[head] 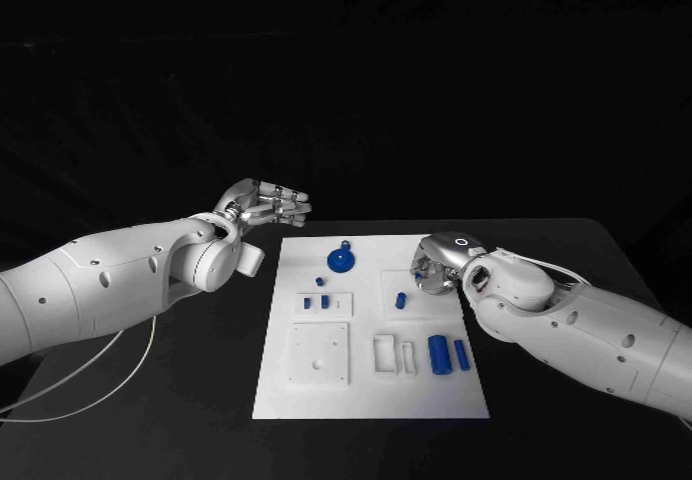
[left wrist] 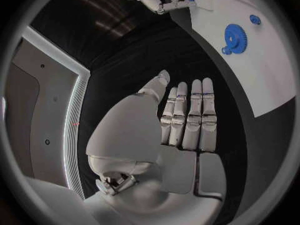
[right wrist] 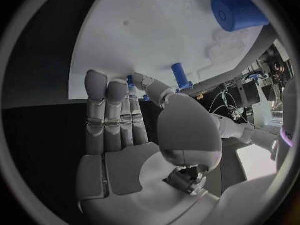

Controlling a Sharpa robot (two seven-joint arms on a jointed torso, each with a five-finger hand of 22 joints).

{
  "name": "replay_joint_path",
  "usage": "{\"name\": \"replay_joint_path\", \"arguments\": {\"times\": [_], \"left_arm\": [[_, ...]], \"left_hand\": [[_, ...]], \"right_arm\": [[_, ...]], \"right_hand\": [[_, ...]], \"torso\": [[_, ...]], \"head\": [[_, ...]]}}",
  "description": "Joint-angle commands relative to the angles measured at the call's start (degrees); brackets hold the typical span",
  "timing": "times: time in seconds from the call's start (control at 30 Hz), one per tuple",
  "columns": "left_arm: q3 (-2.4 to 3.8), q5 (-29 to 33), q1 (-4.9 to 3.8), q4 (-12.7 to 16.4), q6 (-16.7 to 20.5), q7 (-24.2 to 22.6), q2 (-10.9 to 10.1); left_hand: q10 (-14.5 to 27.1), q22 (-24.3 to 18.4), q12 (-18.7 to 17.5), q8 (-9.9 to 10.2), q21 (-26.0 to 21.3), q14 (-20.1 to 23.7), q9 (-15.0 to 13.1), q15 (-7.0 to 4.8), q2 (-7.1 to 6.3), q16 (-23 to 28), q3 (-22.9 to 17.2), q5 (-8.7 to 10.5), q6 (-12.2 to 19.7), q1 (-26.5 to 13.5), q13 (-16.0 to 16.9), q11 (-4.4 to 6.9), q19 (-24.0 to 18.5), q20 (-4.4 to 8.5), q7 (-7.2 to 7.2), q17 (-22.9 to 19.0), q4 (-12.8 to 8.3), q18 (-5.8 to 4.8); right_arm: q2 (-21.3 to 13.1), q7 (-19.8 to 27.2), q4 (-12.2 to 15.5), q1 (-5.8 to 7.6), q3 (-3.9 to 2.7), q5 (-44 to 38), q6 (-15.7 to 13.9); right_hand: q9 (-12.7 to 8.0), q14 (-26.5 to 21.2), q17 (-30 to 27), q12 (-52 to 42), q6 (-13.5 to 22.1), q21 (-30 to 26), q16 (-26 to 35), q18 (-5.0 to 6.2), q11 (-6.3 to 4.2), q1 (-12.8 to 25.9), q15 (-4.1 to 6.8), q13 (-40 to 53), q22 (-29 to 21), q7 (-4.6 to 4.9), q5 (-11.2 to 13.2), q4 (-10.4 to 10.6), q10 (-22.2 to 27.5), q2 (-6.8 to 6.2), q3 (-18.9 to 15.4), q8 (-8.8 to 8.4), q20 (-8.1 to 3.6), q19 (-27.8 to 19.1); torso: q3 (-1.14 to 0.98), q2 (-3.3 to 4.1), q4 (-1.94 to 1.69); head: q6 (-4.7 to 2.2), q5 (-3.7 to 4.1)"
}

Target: Assemble the parts on the task board

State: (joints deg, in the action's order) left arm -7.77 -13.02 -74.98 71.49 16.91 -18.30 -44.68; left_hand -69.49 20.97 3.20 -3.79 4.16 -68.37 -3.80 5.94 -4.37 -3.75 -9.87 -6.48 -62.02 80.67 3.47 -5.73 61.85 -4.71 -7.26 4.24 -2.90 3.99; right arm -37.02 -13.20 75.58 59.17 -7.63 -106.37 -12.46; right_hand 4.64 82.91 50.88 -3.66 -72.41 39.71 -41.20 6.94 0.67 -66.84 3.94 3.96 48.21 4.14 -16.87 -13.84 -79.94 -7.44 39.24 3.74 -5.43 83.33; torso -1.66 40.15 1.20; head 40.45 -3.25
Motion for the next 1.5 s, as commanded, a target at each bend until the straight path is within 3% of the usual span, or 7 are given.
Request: {"name": "replay_joint_path", "arguments": {"times": [0.03, 0.23, 0.77, 1.0, 1.27, 1.33, 1.5], "left_arm": [[0.06, 0.0, -0.13, -0.3, -1.0, -1.1, 0.2], [0.06, 0.2, -0.13, -1.2, -0.8, -1.3, 0.3], [0.06, 0.8, -0.12, -3.4, -0.7, -1.7, 1.0], [0.05, 1.0, -0.11, -3.9, -0.5, -1.9, 1.3], [0.03, 1.3, -0.09, -3.8, 0.8, -2.2, 1.5], [0.03, 1.4, -0.09, -3.7, 0.9, -2.3, 1.6], [0.01, 1.6, -0.08, -3.6, 1.9, -2.2, 1.8]], "left_hand": [[0.3, 0.0, 0.1, 0.2, 0.2, 0.3, 0.1, -0.07, 0.3, 0.3, 0.0, -0.08, 0.0, 0.4, -0.1, -0.05, -0.5, -0.06, -0.03, -0.1, -0.2, 0.03], [0.3, -0.1, 0.1, 0.2, 0.2, 0.3, 0.1, -0.08, 0.42, 0.3, 0.0, -0.1, 0.0, 0.3, -0.1, -0.05, -0.5, -0.06, -0.03, -0.1, -0.3, 0.02], [0.4, -0.2, 0.1, 0.2, 0.2, 0.4, 0.1, -0.07, 0.57, 0.3, -0.2, -0.27, 0.1, 0.4, -0.1, -0.06, -0.6, -0.05, -0.06, -0.1, -0.5, 0.0], [0.3, -0.3, 0.1, 0.2, 0.2, 0.4, 0.1, -0.09, 0.63, 0.2, -0.2, -0.4, 0.0, 0.4, -0.1, -0.04, -0.6, -0.05, -0.06, -0.1, -0.7, 0.0], [0.3, -0.2, 0.1, 0.2, 0.3, 0.3, 0.1, -0.12, 0.63, 0.2, -0.3, -0.41, 0.0, 0.3, -0.1, -0.02, -0.5, -0.02, -0.04, -0.1, -0.7, 0.0], [0.3, -0.2, 0.1, 0.2, 0.3, 0.3, 0.1, -0.12, 0.63, 0.2, -0.3, -0.41, 0.0, 0.3, -0.1, -0.02, -0.5, -0.02, -0.04, -0.1, -0.7, 0.0], [0.2, -0.2, 0.1, 0.2, 0.3, 0.2, 0.1, -0.13, 0.69, 0.2, -0.3, -0.42, 0.0, 0.3, -0.1, 0.01, -0.5, 0.01, -0.02, -0.1, -0.7, 0.0]], "right_arm": [[0.0, -0.5, 0.2, -0.53, 0.37, 0.1, -0.2], [-0.9, -0.3, 1.2, -0.53, 0.18, 1.1, -2.2], [-3.1, 1.3, 3.4, -0.52, -3.23, 7.0, -5.8], [-4.4, 1.8, 6.5, -0.52, -4.47, 8.9, -6.2], [-4.8, 2.3, 12.5, -1.17, -4.79, 9.8, -5.9], [-4.7, 2.3, 13.5, -1.36, -4.81, 9.5, -5.9], [-3.6, 2.1, 16.4, -1.97, -4.51, 7.4, -5.5]], "right_hand": [[0.2, 0.1, 0.0, 0.1, -0.5, 0.0, 0.3, 1.1, -0.02, 0.1, 0.28, 0.0, 0.5, -0.03, 0.2, -0.1, -0.4, 0.49, 0.6, -0.03, -0.09, 0.3], [0.5, 0.2, 0.1, 0.1, -0.7, -0.1, 0.3, 1.05, -0.08, 0.1, 0.32, 0.0, 1.6, -0.11, 1.1, -0.3, -0.7, 0.54, 1.1, -0.03, -0.12, 0.5], [0.6, 0.3, 0.2, 0.2, -0.8, -0.6, 0.3, 1.05, -0.11, 0.0, 0.32, 0.0, 2.9, -0.11, 2.4, -0.1, -0.7, 0.52, 1.2, -0.04, -0.13, 0.7], [0.7, 0.3, 0.2, 0.1, -0.7, -0.8, 0.3, 1.1, -0.12, -0.1, 0.33, 0.0, 3.1, -0.12, 2.4, -0.1, -0.7, 0.55, 1.1, -0.03, -0.14, 0.8], [0.7, 0.3, 0.2, 0.1, -0.7, -1.2, 0.3, 1.14, -0.12, -0.2, 0.33, 0.0, 3.7, -0.12, 2.5, -0.1, -0.7, 0.65, 0.9, -0.04, -0.12, 0.9], [0.7, 0.3, 0.2, 0.1, -0.7, -1.2, 0.3, 1.14, -0.12, -0.2, 0.33, 0.0, 3.7, -0.12, 2.5, -0.1, -0.7, 0.65, 0.9, -0.04, -0.12, 0.9], [0.7, 0.3, 0.2, 0.1, -0.7, -1.5, 0.3, 1.15, -0.1, -0.3, 0.32, 0.0, 3.9, -0.09, 2.7, -0.2, -0.6, 0.74, 0.8, -0.05, -0.11, 1.0]], "torso": [[-0.04, 0.0, -0.01], [-0.04, -0.04, 0.05], [-0.02, -0.06, 0.09], [0.06, -0.13, 0.07], [0.1, -0.17, -0.02], [0.08, -0.13, -0.06], [0.2, -0.06, 0.0]], "head": [[0.12, 0.11], [0.2, 0.03], [-0.05, 0.25], [-0.1, -0.1], [-0.53, -1.68], [-0.42, -1.91], [-0.12, -3.42]]}}
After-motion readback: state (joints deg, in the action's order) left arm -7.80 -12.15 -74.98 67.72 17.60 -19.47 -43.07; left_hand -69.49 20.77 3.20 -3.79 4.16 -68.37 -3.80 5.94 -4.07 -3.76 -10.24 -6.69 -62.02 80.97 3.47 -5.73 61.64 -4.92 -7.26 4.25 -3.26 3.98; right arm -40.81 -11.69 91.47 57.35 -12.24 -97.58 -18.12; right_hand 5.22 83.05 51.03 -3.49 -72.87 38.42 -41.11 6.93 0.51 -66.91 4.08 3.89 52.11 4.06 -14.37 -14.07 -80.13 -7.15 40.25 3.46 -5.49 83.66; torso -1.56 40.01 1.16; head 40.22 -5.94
